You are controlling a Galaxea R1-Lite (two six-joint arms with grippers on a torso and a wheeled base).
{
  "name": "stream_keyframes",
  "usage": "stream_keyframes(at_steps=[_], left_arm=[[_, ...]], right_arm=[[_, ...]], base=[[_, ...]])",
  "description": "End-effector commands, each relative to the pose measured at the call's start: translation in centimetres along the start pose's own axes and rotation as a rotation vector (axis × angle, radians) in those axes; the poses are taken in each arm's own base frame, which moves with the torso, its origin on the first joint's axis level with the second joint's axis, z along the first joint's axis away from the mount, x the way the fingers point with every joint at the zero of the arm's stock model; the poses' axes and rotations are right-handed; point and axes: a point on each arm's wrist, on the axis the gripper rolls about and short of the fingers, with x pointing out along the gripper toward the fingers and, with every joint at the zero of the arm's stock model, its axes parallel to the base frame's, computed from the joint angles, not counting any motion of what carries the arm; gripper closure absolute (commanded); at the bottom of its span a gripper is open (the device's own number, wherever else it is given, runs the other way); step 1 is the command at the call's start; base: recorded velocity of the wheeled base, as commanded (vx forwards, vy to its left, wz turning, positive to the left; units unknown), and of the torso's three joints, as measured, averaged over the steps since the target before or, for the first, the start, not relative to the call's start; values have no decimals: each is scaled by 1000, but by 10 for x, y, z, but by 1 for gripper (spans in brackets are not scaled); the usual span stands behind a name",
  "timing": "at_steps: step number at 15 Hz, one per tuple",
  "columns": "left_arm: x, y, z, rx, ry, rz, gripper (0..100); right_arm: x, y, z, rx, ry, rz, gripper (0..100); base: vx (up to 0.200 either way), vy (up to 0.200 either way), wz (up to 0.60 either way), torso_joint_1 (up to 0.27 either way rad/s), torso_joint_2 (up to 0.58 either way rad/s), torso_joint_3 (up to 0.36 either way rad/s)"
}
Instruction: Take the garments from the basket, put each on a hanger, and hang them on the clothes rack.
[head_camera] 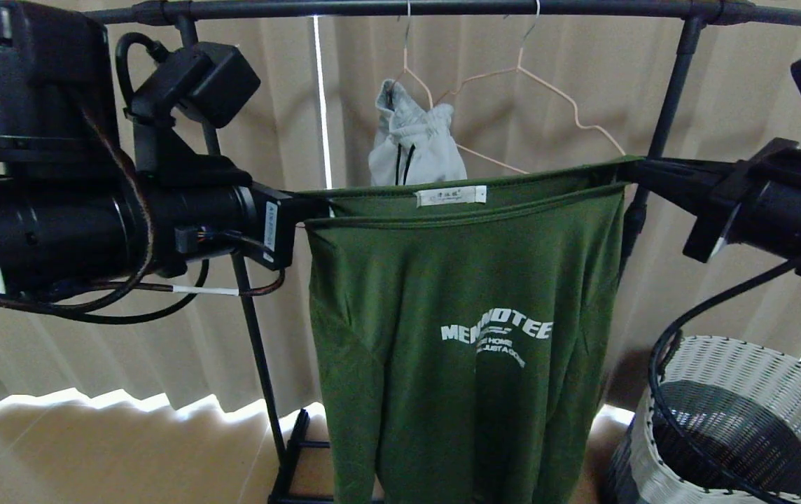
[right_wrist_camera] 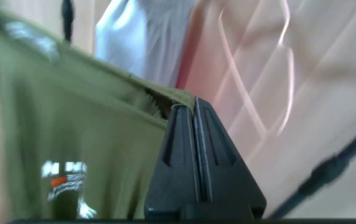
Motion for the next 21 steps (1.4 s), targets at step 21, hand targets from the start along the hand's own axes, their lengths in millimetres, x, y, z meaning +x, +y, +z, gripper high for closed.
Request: stream_keyframes(at_steps=[21], left_arm=[[8, -8, 0, 95, -124, 1, 100]], right_arm=[[12, -1, -7, 64, -40, -16, 100]], base=[[0, 0, 0, 0, 0, 0]])
